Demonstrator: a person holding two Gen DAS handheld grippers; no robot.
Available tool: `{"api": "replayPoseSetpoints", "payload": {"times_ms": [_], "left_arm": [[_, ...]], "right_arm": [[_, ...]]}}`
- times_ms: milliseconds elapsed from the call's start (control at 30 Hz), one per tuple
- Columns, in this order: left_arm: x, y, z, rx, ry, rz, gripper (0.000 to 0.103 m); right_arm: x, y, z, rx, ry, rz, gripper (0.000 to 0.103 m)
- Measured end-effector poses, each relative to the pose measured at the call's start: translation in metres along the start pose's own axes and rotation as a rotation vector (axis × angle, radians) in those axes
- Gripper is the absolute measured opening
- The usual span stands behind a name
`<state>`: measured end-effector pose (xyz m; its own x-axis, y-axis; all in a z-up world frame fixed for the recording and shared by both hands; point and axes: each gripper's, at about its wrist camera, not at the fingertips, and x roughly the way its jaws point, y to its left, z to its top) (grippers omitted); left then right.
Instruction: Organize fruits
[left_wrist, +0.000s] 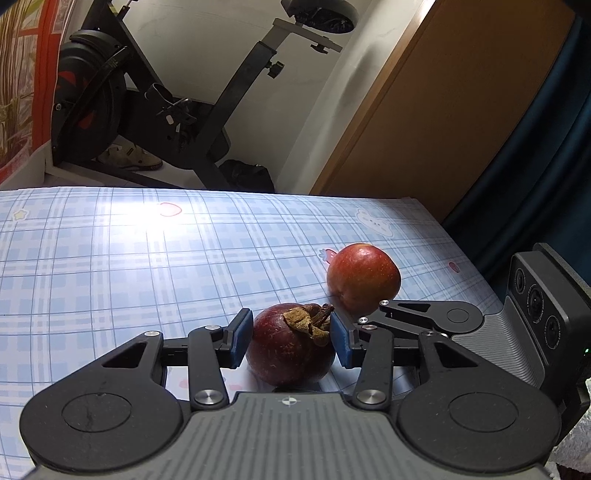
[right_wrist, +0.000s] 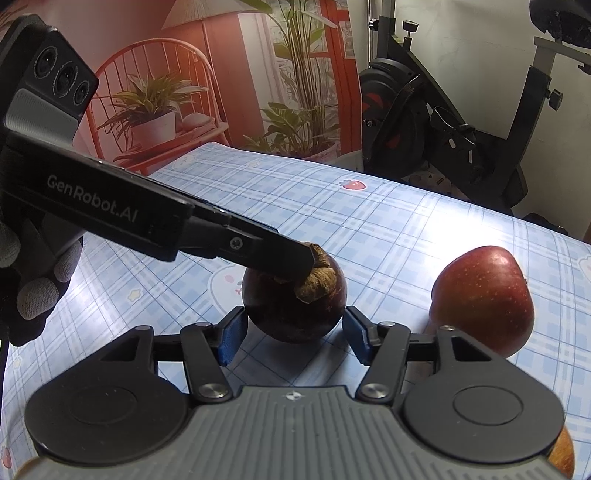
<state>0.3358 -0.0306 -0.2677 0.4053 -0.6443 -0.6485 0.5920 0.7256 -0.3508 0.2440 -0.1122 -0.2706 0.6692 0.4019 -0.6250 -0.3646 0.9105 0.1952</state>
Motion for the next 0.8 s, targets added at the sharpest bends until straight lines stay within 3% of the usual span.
{"api": "replayPoseSetpoints", "payload": {"times_ms": [800], "left_arm": [[-0.0013, 0.0102, 0.0026, -0.022, 0.018, -0.025, 0.056]], "right_arm": [[0.0010, -0.0013, -0.0001, -0.004, 0.000, 0.012, 0.060]]}}
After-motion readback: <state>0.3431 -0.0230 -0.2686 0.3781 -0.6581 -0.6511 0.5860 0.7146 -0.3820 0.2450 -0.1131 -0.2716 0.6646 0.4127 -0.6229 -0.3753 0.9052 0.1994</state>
